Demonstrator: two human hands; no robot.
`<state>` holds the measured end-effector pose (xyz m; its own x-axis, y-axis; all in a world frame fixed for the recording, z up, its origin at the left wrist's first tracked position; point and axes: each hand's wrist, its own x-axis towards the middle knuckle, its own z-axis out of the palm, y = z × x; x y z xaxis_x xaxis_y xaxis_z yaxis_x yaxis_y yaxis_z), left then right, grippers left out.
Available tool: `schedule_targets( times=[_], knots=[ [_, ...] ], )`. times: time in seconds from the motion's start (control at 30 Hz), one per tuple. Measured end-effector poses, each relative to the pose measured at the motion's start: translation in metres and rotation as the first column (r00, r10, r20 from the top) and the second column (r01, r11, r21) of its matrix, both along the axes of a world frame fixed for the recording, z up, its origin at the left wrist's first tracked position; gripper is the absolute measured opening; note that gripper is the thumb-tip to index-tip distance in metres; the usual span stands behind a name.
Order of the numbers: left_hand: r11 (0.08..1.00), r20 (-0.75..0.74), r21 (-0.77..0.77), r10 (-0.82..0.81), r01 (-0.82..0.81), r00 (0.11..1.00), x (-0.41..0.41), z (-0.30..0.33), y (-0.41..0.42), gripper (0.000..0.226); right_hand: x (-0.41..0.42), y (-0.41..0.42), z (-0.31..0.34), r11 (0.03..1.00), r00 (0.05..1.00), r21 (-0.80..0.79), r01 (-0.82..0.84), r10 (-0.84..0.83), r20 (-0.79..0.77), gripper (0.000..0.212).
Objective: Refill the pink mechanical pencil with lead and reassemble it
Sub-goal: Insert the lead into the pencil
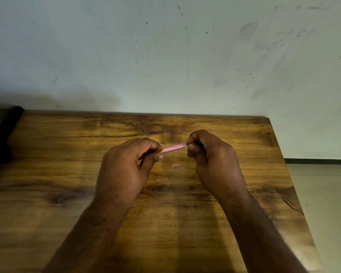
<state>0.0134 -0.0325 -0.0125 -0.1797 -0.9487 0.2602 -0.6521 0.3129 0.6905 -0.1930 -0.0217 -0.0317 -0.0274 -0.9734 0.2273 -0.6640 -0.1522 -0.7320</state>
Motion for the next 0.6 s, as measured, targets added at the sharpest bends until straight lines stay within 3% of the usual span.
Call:
schedule_targets(
  times=[0.6],
  knots=[
    [1.000, -0.024, 0.015, 0.024, -0.024, 0.999, -0.0001, -0.0009, 0.0004, 0.012, 0.0033, 0.0009, 0.0014, 0.999, 0.999, -0.002, 0.041, -0.041, 0.012, 0.014]
  ],
)
